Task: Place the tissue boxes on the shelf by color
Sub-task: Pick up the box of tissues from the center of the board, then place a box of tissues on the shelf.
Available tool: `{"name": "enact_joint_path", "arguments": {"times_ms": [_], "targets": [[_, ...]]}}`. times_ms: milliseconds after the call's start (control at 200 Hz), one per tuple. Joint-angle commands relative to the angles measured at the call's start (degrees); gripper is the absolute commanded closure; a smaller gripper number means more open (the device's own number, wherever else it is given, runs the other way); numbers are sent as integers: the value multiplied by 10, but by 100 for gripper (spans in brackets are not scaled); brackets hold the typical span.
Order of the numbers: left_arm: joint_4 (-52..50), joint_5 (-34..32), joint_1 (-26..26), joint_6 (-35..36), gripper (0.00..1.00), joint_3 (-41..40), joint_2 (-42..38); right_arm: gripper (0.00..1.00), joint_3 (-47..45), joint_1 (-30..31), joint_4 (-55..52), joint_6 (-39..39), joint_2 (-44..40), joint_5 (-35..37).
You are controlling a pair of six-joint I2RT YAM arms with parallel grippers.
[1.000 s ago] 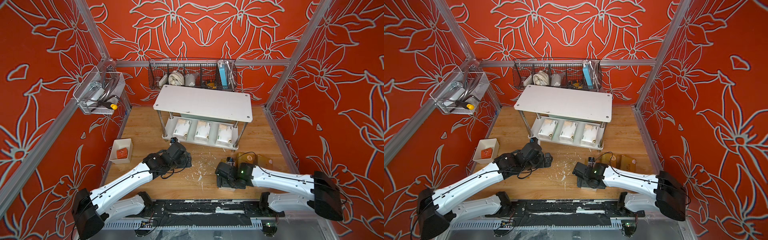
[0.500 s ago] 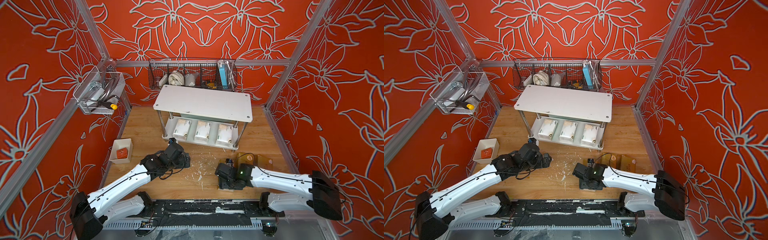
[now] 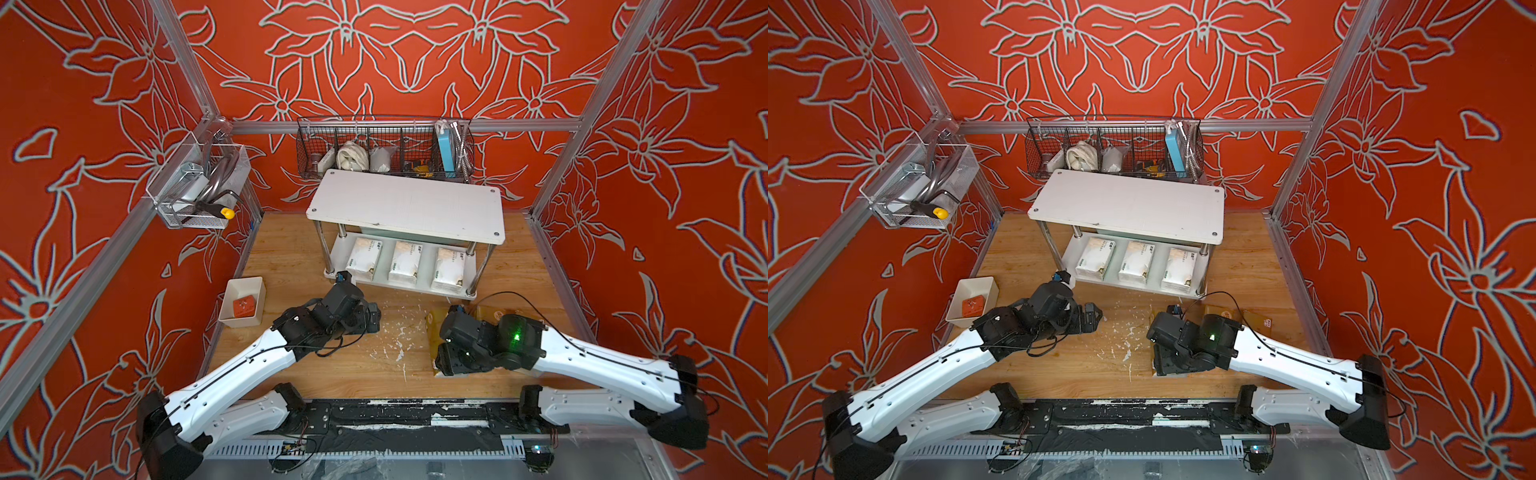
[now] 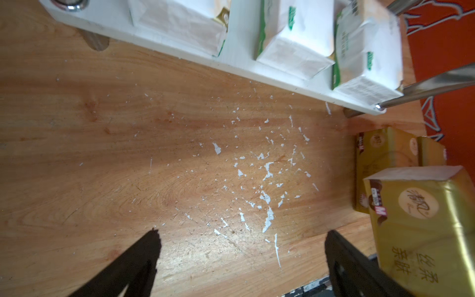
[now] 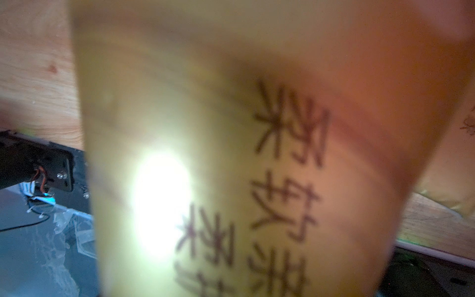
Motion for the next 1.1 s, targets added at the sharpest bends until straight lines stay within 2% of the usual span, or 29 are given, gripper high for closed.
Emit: {"name": "enact_joint_path", "arguments": {"times_ms": [0, 215, 280, 450, 591, 711, 766, 866, 1096], "targets": [[-23, 3, 10, 22, 1, 31, -6, 30, 58, 9, -62, -31, -4, -11], [-30, 21, 37, 44, 1, 75, 2, 30, 226, 12, -140, -75, 23, 0], [-32, 26, 43, 52, 1, 90, 26, 30, 289, 12, -170, -90, 40, 14], [-36, 27, 48, 72, 1, 123, 39, 29, 513, 5, -261, -146, 120, 78], [-39, 24, 48, 81, 1, 136, 46, 27, 745, -33, -349, -215, 224, 133], [-39, 26, 49, 84, 1, 137, 51, 27, 895, -110, -387, -270, 298, 138], [-40, 28, 49, 85, 1, 136, 53, 27, 917, -148, -383, -284, 313, 134], [-40, 30, 49, 88, 1, 133, 57, 27, 894, -200, -349, -303, 315, 140], [-39, 41, 49, 91, 1, 128, 59, 27, 854, -268, -281, -325, 320, 191]]}}
